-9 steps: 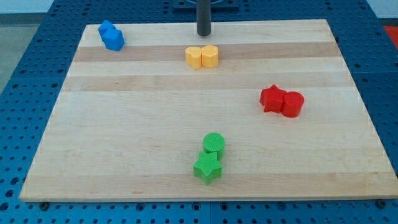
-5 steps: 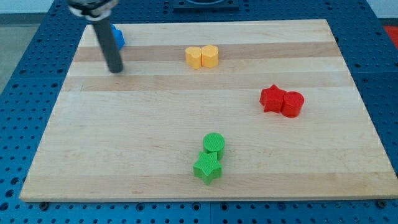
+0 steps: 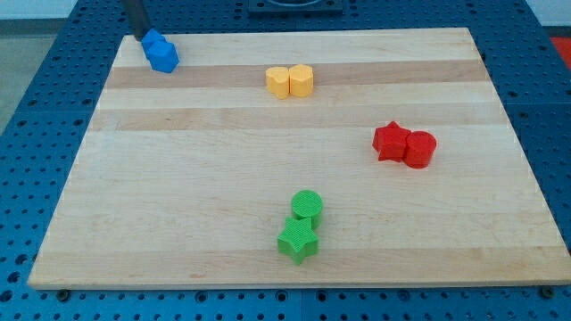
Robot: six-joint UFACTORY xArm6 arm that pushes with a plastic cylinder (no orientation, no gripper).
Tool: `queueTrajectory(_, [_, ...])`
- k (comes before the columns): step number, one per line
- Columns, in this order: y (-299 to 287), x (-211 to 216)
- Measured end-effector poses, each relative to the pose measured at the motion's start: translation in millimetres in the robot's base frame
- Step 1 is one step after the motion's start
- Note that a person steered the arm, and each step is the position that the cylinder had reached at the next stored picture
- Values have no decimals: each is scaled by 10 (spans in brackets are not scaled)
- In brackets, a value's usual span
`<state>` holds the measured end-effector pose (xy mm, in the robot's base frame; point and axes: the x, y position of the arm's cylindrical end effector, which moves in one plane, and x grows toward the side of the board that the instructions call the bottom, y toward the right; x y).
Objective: Slide the blue cubes downwards slightly
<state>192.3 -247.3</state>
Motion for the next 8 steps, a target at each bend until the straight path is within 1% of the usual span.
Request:
queueTrajectory(1, [231, 0])
queueTrajectory(2, [273, 47])
queueTrajectory(3, [274, 234])
queueTrajectory(5, [314, 743])
queueTrajectory(6, [361, 897])
queueTrajectory(7, [380, 835])
queueTrajectory(8, [218, 798])
